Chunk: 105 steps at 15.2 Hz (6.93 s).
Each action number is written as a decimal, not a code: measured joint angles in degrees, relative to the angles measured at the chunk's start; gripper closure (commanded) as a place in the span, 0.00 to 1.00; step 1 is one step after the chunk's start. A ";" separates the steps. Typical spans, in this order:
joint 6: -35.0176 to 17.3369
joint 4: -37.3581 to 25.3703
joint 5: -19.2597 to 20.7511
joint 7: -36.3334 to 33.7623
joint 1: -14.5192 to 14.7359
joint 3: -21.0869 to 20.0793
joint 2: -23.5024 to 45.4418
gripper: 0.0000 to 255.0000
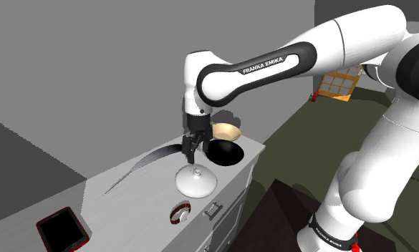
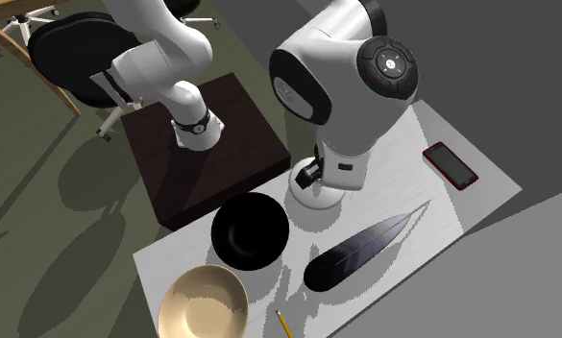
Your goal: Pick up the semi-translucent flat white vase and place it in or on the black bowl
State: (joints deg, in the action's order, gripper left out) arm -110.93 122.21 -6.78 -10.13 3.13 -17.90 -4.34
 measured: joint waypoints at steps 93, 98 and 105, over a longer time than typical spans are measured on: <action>1.57 0.76 4.26 20.70 -9.85 12.61 -0.98 1.00; 1.55 0.76 4.26 20.70 -9.85 12.61 -0.99 0.00; 6.87 -4.17 4.32 20.65 -9.93 12.72 -1.44 0.00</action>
State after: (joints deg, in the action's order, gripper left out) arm -104.06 118.03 -2.47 10.52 -6.80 -5.19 -5.78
